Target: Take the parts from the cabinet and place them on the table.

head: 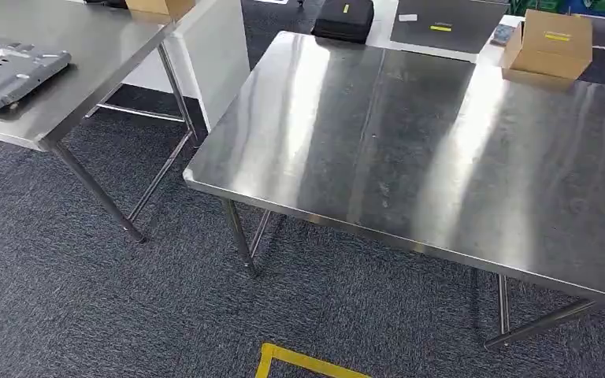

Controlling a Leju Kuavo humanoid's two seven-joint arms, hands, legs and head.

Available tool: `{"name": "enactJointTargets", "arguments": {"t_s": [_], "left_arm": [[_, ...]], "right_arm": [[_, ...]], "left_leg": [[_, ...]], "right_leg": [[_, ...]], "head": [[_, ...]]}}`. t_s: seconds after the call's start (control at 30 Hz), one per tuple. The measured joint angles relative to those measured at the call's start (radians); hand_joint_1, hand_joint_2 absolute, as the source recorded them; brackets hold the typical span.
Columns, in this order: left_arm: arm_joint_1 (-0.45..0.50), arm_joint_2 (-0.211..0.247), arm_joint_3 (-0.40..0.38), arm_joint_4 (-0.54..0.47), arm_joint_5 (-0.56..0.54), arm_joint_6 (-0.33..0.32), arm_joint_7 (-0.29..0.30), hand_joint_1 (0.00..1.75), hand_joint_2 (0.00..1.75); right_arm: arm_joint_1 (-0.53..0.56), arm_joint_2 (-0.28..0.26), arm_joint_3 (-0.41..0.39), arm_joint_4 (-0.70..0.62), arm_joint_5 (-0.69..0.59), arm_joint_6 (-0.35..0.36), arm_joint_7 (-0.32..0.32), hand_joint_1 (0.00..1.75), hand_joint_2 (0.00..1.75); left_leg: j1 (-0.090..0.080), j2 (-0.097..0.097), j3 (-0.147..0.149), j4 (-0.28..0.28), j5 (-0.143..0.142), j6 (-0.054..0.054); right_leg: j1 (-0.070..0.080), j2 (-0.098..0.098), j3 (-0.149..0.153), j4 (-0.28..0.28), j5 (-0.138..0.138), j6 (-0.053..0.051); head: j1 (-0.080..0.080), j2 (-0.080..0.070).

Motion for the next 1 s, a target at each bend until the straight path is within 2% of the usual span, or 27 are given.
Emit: {"name": "enactJointTargets", "arguments": {"t_s": [0.03, 0.1, 0.13, 0.17, 0.2, 0.23, 0.27, 0.3, 0.33, 0.4, 0.43, 0.47, 0.5, 0.53, 0.57, 0.6, 0.63, 0.67, 0.7, 0.73, 0.77, 0.8, 0.83, 0.87, 0.93, 0.97, 1.0], "left_arm": [[0.000, 0.001, 0.000, 0.000, 0.000, 0.000, 0.002, 0.00, 0.00], [-0.001, 0.000, 0.000, 0.000, -0.001, 0.000, 0.002, 0.00, 0.00], [-0.001, -0.002, 0.000, 0.000, -0.001, 0.000, 0.002, 0.00, 0.00], [-0.001, -0.003, 0.000, 0.000, -0.001, 0.000, 0.003, 0.00, 0.00], [-0.002, -0.003, 0.000, 0.000, -0.001, 0.000, 0.003, 0.00, 0.00], [-0.001, -0.003, 0.000, 0.000, -0.001, 0.000, 0.003, 0.00, 0.00], [-0.001, -0.004, 0.000, 0.000, -0.001, 0.000, 0.004, 0.00, 0.00], [-0.001, -0.004, 0.001, 0.000, -0.001, 0.000, 0.004, 0.00, 0.00], [-0.001, -0.005, 0.001, 0.000, -0.001, 0.000, 0.004, 0.00, 0.00], [-0.001, -0.005, 0.001, 0.000, -0.001, -0.001, 0.004, 0.00, 0.00], [-0.001, -0.005, 0.002, 0.000, -0.001, -0.001, 0.004, 0.00, 0.00], [-0.001, -0.001, 0.002, 0.000, -0.001, -0.001, 0.005, 0.00, 0.00], [-0.001, -0.002, 0.003, 0.000, -0.001, -0.001, 0.005, 0.00, 0.00], [-0.001, -0.003, 0.003, 0.000, -0.001, -0.001, 0.005, 0.00, 0.00], [-0.002, -0.003, 0.003, 0.000, -0.001, -0.001, 0.005, 0.00, 0.00], [-0.002, -0.003, 0.003, 0.000, 0.000, -0.001, 0.005, 0.00, 0.00], [-0.002, -0.002, 0.003, 0.000, 0.000, -0.001, 0.005, 0.00, 0.00], [-0.002, -0.002, 0.003, 0.000, 0.000, -0.001, 0.005, 0.00, 0.00], [-0.001, -0.002, 0.004, 0.000, 0.000, -0.001, 0.004, 0.00, 0.00], [0.000, -0.002, 0.004, 0.000, 0.001, -0.001, 0.003, 0.00, 0.00], [0.001, -0.002, 0.004, 0.000, 0.003, -0.001, 0.003, 0.00, 0.00], [0.002, -0.001, 0.004, 0.000, 0.003, -0.001, 0.002, 0.00, 0.00], [0.003, -0.001, 0.005, 0.000, 0.003, -0.001, 0.002, 0.00, 0.00], [0.004, -0.001, 0.005, 0.000, 0.002, 0.000, 0.001, 0.00, 0.00], [0.002, -0.001, 0.004, 0.000, -0.003, 0.005, -0.006, 0.00, 0.00], [0.001, 0.001, 0.004, 0.000, -0.003, 0.007, -0.008, 0.00, 0.00], [-0.001, 0.001, 0.004, 0.000, -0.003, 0.007, -0.010, 0.00, 0.00]], "right_arm": [[0.000, 0.002, 0.000, 0.000, -0.002, 0.000, 0.002, 0.00, 0.00], [-0.002, 0.002, 0.000, 0.000, -0.002, -0.003, 0.005, 0.00, 0.00], [-0.003, -0.001, 0.000, 0.000, -0.002, -0.005, 0.008, 0.00, 0.00], [-0.004, -0.002, 0.000, 0.000, -0.002, -0.008, 0.011, 0.00, 0.00], [-0.005, -0.001, 0.000, 0.000, -0.003, -0.010, 0.011, 0.00, 0.00], [-0.005, -0.001, 0.000, 0.000, -0.003, -0.011, 0.012, 0.00, 0.00], [-0.004, -0.001, 0.000, 0.000, -0.004, -0.012, 0.013, 0.00, 0.00], [-0.003, -0.001, 0.000, 0.000, -0.005, -0.012, 0.015, 0.00, 0.00], [0.000, -0.002, 0.000, 0.000, -0.006, -0.013, 0.015, 0.00, 0.00], [-0.001, -0.004, 0.000, 0.000, -0.008, -0.014, 0.015, 0.00, 0.00], [-0.002, -0.003, 0.000, 0.000, -0.008, -0.014, 0.014, 0.00, 0.00], [-0.006, 0.004, 0.000, 0.002, -0.008, -0.014, 0.014, 0.00, 0.00], [-0.006, 0.001, 0.000, 0.001, -0.008, -0.015, 0.013, 0.00, 0.00], [-0.006, 0.002, 0.000, 0.001, -0.008, -0.015, 0.013, 0.00, 0.00], [-0.004, 0.001, 0.000, 0.001, -0.008, -0.015, 0.013, 0.00, 0.00], [-0.004, 0.001, 0.000, 0.001, -0.008, -0.015, 0.013, 0.00, 0.00], [-0.004, 0.002, 0.000, 0.001, -0.008, -0.015, 0.013, 0.00, 0.00], [-0.004, 0.003, 0.000, 0.001, -0.008, -0.015, 0.013, 0.00, 0.00], [-0.005, 0.003, 0.000, 0.001, -0.008, -0.015, 0.013, 0.00, 0.00], [-0.006, 0.003, 0.000, 0.001, -0.008, -0.015, 0.013, 0.00, 0.00], [-0.005, 0.003, 0.000, 0.001, -0.008, -0.015, 0.013, 0.00, 0.00], [-0.003, 0.003, 0.000, 0.001, -0.008, -0.015, 0.013, 0.00, 0.00], [-0.003, 0.003, 0.000, 0.001, -0.006, -0.015, 0.014, 0.00, 0.00], [-0.002, 0.003, 0.000, 0.001, -0.003, -0.015, 0.015, 0.00, 0.00], [-0.003, 0.004, 0.004, 0.001, 0.009, -0.015, 0.024, 0.00, 0.00], [-0.003, 0.006, 0.008, 0.002, 0.013, -0.014, 0.027, 0.00, 0.00], [-0.005, 0.006, 0.012, 0.002, 0.015, -0.012, 0.029, 0.00, 0.00]], "left_leg": [[-0.004, -0.001, -0.003, 0.005, -0.004, 0.010], [-0.001, -0.001, 0.007, -0.021, 0.009, 0.019], [0.009, 0.004, 0.013, -0.037, 0.020, 0.017], [0.010, 0.009, 0.013, -0.045, 0.026, 0.026], [0.011, 0.014, 0.010, -0.045, 0.027, 0.026], [0.010, 0.019, 0.008, -0.045, 0.027, 0.026], [0.010, 0.024, 0.006, -0.045, 0.027, 0.024], [0.010, 0.030, 0.004, -0.044, 0.029, 0.022], [0.013, 0.036, 0.004, -0.044, 0.029, 0.017], [0.025, 0.050, 0.003, -0.034, 0.025, 0.001], [0.029, 0.056, -0.001, -0.020, 0.018, -0.011], [0.019, 0.063, -0.002, -0.009, 0.010, -0.024], [0.020, 0.070, 0.001, -0.005, 0.005, -0.033], [0.021, 0.076, 0.004, -0.006, 0.005, -0.035], [0.023, 0.081, 0.009, -0.011, 0.008, -0.040], [0.028, 0.090, 0.010, -0.010, 0.009, -0.045], [0.036, 0.073, 0.006, 0.000, -0.006, -0.051], [0.036, 0.042, -0.010, 0.039, -0.049, -0.052], [0.034, 0.020, -0.039, 0.113, -0.102, -0.052], [0.034, 0.009, -0.075, 0.198, -0.146, -0.053], [0.034, 0.005, -0.107, 0.272, -0.176, -0.052], [0.033, 0.004, -0.124, 0.313, -0.182, -0.049], [0.032, 0.004, -0.116, 0.301, -0.163, -0.043], [0.031, 0.004, -0.087, 0.245, -0.123, -0.036], [0.026, -0.006, 0.000, 0.069, -0.036, -0.018], [0.020, -0.022, 0.024, 0.022, -0.037, -0.010], [0.020, -0.020, 0.022, 0.009, -0.033, -0.013]], "right_leg": [[-0.017, 0.000, 0.005, -0.007, 0.004, 0.007], [-0.001, 0.000, 0.006, -0.019, 0.009, 0.015], [-0.005, -0.002, 0.007, 0.001, -0.002, 0.011], [-0.004, 0.001, -0.028, 0.058, -0.041, 0.001], [-0.008, 0.001, -0.070, 0.137, -0.080, -0.003], [-0.012, 0.001, -0.110, 0.217, -0.113, -0.003], [-0.014, 0.001, -0.143, 0.285, -0.134, 0.002], [-0.018, 0.001, -0.157, 0.311, -0.134, 0.012], [-0.025, 0.000, -0.143, 0.282, -0.114, 0.028], [-0.039, -0.013, -0.053, 0.105, -0.037, 0.065], [-0.047, -0.046, -0.003, 0.009, -0.004, 0.080], [-0.036, -0.067, -0.014, 0.013, 0.001, 0.070], [-0.032, -0.049, -0.016, 0.012, 0.004, 0.045], [-0.031, -0.042, -0.019, 0.014, 0.004, 0.027], [-0.028, -0.035, -0.021, 0.018, 0.003, 0.018], [-0.032, -0.026, -0.022, 0.019, 0.007, 0.007], [-0.039, -0.017, -0.018, 0.017, 0.013, -0.002], [-0.038, -0.010, -0.018, 0.017, 0.017, -0.010], [-0.035, -0.002, -0.023, 0.018, 0.021, -0.016], [-0.032, 0.006, -0.027, 0.018, 0.022, -0.017], [-0.027, 0.015, -0.031, 0.019, 0.024, -0.020], [-0.023, 0.026, -0.032, 0.019, 0.024, -0.020], [-0.021, 0.031, -0.031, 0.020, 0.024, -0.020], [-0.019, 0.039, -0.029, 0.020, 0.024, -0.020], [-0.017, 0.053, -0.023, 0.020, 0.023, -0.019], [-0.015, 0.055, -0.026, 0.020, 0.023, -0.019], [-0.004, 0.057, -0.033, 0.025, 0.021, -0.016]], "head": [[-0.001, 0.000], [-0.002, 0.000], [0.000, 0.000], [0.002, 0.000], [0.005, 0.000], [0.006, 0.000], [0.005, 0.000], [0.008, 0.000], [0.008, 0.000], [0.009, 0.000], [0.012, 0.000], [0.019, 0.000], [0.022, 0.000], [0.019, 0.000], [0.018, 0.000], [0.019, 0.000], [0.015, 0.000], [0.014, 0.000], [0.012, 0.000], [0.008, 0.000], [0.008, 0.000], [0.008, 0.000], [0.008, 0.000], [0.007, 0.000], [0.006, 0.000], [0.007, 0.000], [0.006, 0.000]]}}
